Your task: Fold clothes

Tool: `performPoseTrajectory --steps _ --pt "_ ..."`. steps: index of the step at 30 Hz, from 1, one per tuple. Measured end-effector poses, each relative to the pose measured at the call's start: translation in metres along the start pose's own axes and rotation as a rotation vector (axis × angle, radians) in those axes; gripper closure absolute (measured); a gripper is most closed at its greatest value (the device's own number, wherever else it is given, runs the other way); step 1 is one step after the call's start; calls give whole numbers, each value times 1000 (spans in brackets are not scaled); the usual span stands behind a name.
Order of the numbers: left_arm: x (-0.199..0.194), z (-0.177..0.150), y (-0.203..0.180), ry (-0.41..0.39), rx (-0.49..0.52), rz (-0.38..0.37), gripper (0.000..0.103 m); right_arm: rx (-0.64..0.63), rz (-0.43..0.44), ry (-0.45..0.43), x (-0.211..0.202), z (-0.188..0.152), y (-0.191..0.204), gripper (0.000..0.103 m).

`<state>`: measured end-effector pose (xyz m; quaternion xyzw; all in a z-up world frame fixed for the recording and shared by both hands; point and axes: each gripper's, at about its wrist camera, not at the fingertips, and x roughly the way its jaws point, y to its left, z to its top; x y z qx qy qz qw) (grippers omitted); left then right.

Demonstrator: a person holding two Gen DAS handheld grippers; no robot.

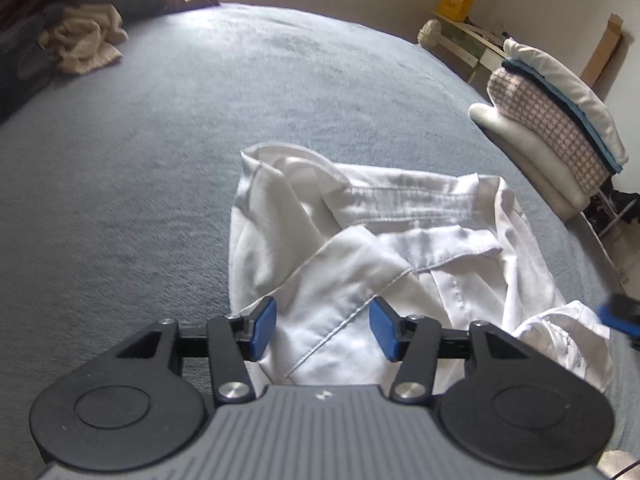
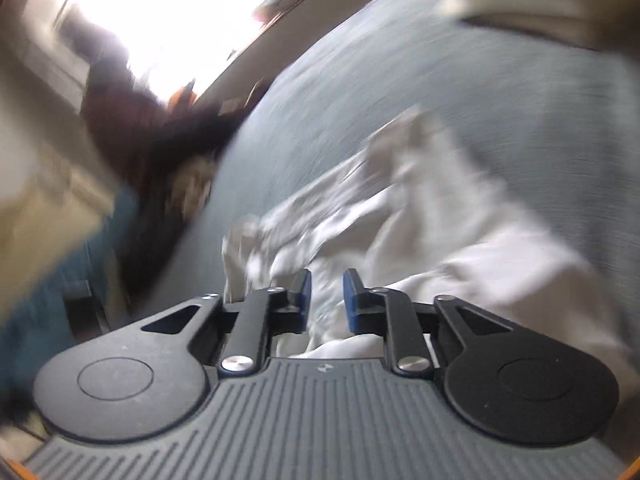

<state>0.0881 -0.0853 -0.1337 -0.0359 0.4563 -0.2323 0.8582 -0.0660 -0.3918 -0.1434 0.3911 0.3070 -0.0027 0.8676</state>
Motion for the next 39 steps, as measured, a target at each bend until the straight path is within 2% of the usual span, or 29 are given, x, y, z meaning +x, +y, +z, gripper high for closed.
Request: performPoseTrajectory --steps 3,6,8,12,14,17,20,23,27,32,36,38,39 --pt "-16 2 -9 -42 -14 20 48 179 -12 -47 -39 9 -40 76" --pt "-26 1 -31 -50 20 -21 47 321 -39 -44 -56 8 -73 68" --pt "-24 -1 -59 -5 88 -96 45 402 -10 -37 -56 5 -93 59" --pt "-4 -8 -130 182 229 -289 44 542 17 5 -42 -8 -116 58" --pt "13 -13 -155 276 198 -317 44 597 24 15 -35 -16 -121 57" --pt "38 -19 -169 363 83 -333 49 630 23 5 -30 -13 -127 57" --pt "55 -24 -171 397 0 -321 50 663 21 -5 -25 -11 -133 57" --pt "59 -25 -174 399 10 -308 54 696 31 -13 -21 -8 -138 57" --pt "61 -24 -175 397 13 -288 62 680 46 -40 -30 1 -135 57" --pt "70 -25 -177 403 11 -273 71 520 4 -27 -29 22 -115 57" --pt "71 -25 -172 396 -4 -265 82 421 -19 47 -11 34 -102 58" --pt "71 -24 -167 389 -25 -271 92 356 -53 73 -11 31 -94 61" --pt "72 -25 -164 389 -37 -279 92 326 -64 82 -9 32 -90 63"
